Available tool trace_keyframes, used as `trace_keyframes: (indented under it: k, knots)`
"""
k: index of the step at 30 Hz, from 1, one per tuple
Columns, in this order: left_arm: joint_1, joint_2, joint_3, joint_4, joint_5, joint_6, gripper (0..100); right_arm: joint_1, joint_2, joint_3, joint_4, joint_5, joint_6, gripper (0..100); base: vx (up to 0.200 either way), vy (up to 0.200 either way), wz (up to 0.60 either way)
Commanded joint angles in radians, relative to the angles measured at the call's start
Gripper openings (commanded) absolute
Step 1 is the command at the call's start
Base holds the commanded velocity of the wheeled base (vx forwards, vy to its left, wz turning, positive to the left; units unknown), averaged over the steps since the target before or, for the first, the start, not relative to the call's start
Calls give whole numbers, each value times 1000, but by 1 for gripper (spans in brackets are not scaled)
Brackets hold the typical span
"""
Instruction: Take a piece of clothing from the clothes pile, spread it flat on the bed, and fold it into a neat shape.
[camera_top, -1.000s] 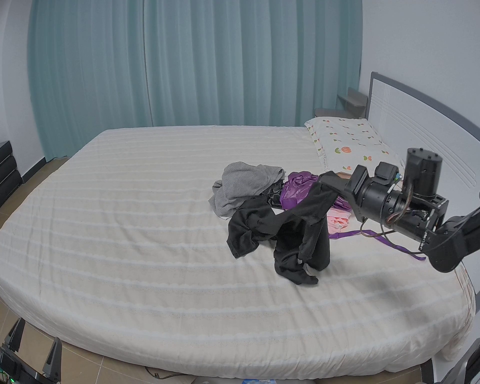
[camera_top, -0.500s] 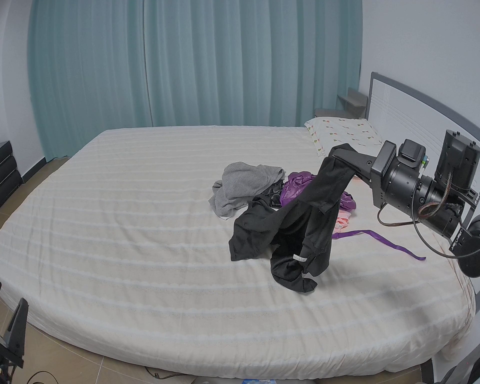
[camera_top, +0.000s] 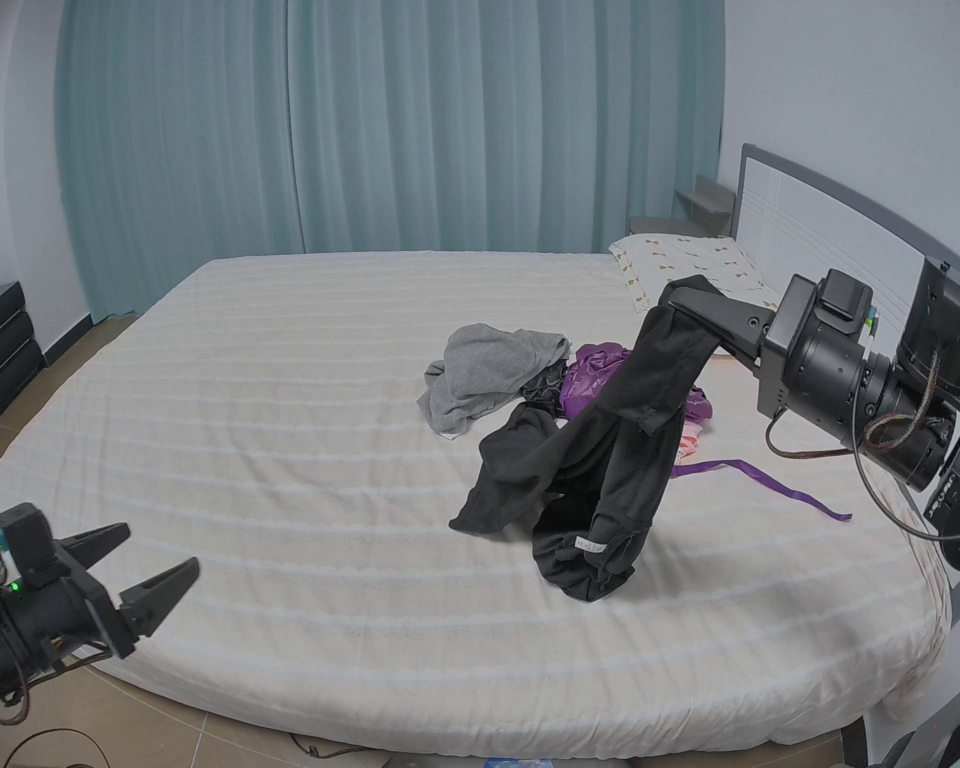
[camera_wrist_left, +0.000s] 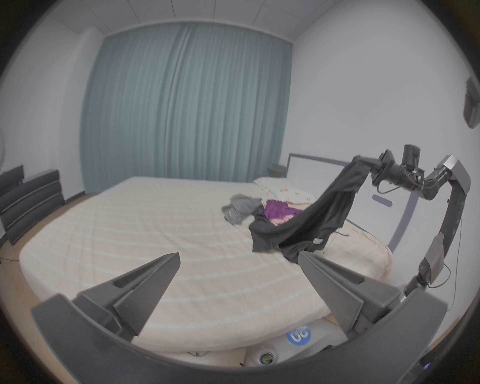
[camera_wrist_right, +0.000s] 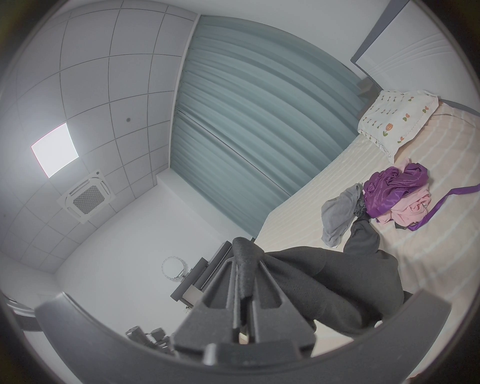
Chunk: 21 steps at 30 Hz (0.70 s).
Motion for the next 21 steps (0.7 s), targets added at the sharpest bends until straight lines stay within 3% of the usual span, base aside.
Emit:
trace_keyframes:
  k: [1, 7, 12, 21]
  knots:
    - [-190, 415, 2, -164, 21, -49, 100, 39, -31, 5, 0, 0, -23, 0, 0, 0, 0]
    - [-325, 712, -9, -416, 106, -107, 100, 43, -30, 2, -1, 4, -24, 0, 0, 0, 0]
    - [-407, 924, -83, -500, 167, -129, 100, 44, -24, 1, -1, 6, -24, 0, 0, 0, 0]
    - [-444, 1163, -239, -623, 193, -149, 100, 46, -27, -2, 0, 7, -24, 0, 0, 0, 0]
